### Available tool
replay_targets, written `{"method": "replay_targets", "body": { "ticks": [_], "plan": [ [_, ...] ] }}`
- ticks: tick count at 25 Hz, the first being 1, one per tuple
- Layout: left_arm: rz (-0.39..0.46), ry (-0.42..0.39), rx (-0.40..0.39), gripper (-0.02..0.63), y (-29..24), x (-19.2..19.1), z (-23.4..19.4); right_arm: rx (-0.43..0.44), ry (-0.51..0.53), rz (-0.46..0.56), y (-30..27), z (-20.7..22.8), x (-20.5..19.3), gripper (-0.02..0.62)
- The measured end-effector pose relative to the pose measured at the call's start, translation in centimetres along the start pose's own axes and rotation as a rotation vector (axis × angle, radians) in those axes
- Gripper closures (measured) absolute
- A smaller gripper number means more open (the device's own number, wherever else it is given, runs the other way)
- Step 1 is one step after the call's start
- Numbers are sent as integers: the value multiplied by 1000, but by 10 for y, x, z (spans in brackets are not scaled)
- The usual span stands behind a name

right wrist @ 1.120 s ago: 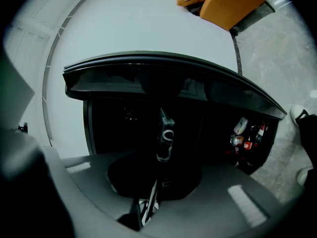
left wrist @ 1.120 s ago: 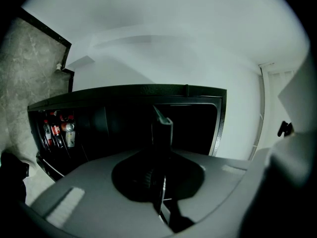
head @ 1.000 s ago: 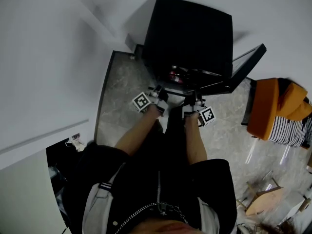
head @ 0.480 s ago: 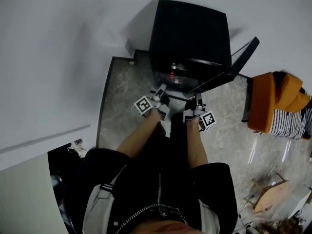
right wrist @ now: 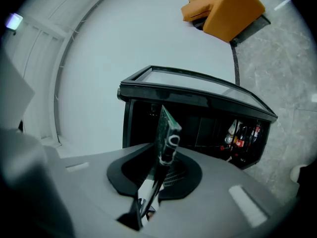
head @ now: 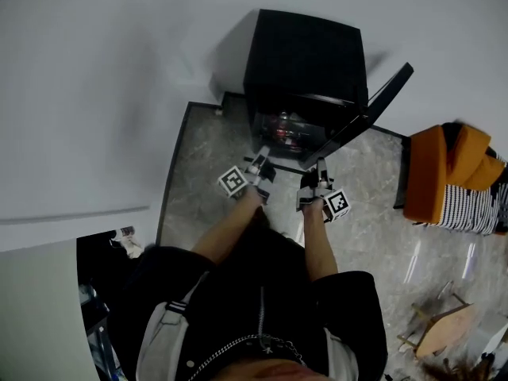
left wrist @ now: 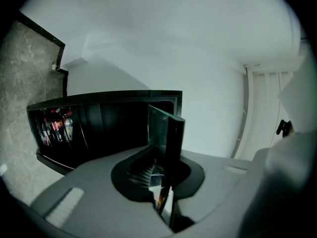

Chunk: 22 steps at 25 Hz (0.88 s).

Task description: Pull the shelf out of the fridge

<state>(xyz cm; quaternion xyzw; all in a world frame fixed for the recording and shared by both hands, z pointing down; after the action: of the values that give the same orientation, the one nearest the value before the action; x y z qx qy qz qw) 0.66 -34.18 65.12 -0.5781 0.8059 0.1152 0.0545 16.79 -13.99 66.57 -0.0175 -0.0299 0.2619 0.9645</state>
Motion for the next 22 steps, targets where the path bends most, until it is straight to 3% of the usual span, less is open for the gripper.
{"method": "replay_targets", "body": {
  "ticks": [10,22],
  "plan": [
    [86,-24,-9,578,54,-47,48,29,13,-87,63,-25,9,561],
    [128,-9,-38,577,124,-107,92,48,17,-109,156,-47,10,565]
  ]
}}
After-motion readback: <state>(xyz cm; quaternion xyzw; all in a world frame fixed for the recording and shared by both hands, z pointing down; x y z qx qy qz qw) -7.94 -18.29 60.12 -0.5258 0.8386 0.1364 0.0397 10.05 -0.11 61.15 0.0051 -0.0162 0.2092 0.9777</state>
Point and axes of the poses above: the fingertips, and each gripper's own axes: y backward along the fingers, z to its right, x out of its top, the point moved 7 cm from there along y, backward along the fingers, and after that the axes turned 10 degrees about -y, right-handed, at the moved point
